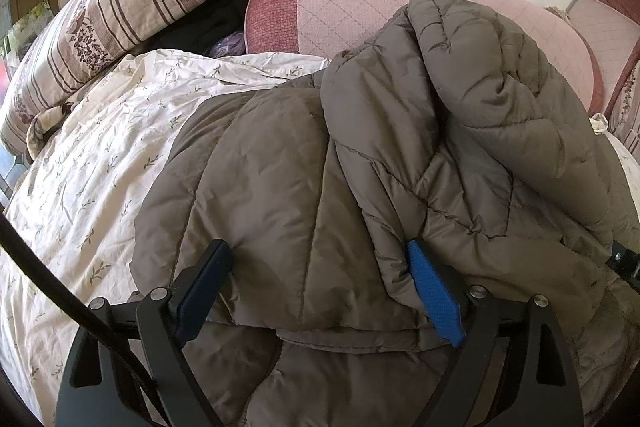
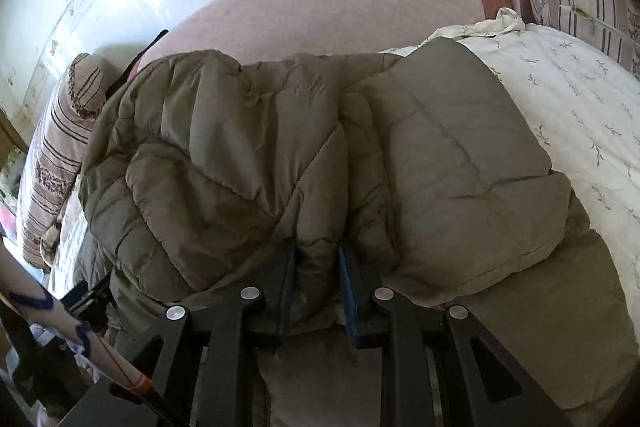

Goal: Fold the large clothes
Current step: 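Press the hood onto the jacket and open the right tool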

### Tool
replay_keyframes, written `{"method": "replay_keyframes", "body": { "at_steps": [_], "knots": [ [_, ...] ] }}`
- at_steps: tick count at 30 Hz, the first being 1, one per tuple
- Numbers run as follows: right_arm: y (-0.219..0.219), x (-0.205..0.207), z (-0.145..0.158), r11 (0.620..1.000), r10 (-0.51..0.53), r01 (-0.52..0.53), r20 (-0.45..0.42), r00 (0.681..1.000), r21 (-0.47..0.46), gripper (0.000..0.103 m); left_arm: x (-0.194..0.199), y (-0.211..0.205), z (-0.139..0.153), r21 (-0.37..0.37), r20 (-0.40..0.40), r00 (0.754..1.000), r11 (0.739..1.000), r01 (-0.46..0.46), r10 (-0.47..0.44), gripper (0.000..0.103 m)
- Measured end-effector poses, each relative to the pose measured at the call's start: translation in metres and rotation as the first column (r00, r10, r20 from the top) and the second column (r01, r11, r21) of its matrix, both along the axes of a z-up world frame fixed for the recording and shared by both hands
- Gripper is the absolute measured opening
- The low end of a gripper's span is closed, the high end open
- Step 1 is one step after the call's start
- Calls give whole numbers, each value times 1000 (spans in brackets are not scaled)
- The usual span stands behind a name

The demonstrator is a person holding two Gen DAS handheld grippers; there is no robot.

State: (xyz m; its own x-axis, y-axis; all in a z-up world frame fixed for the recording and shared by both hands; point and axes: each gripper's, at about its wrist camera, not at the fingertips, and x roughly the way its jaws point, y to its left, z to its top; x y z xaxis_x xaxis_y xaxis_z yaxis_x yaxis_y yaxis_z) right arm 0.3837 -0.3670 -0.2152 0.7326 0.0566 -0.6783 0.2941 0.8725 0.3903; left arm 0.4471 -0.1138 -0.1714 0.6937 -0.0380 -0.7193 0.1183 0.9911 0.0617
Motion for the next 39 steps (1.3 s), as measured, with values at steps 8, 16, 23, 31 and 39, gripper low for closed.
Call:
{"method": "replay_keyframes", "body": {
  "at_steps": [8,16,23,31,39],
  "knots": [
    [8,-1,9,1000,-5,5,1,1000,-15,24,-5,-1,5,-1,23,1000,1000,-4,4,89],
    [10,-14,40,998,-11,14,58,998,-60,25,-13,-1,16,1,58,998,1000,4,-4,89],
    [20,-24,60,997,18,-7,136,991,-79,25,-22,0,29,-43,101,995,999,13,-8,89],
    [32,-15,40,995,50,-44,57,997,-89,26,-25,-19,21,8,92,993,997,74,-74,89],
    [25,-6,11,999,27,-27,-19,999,-42,38,-18,-18,6,28,24,997,997,68,-69,90]
  ]
}}
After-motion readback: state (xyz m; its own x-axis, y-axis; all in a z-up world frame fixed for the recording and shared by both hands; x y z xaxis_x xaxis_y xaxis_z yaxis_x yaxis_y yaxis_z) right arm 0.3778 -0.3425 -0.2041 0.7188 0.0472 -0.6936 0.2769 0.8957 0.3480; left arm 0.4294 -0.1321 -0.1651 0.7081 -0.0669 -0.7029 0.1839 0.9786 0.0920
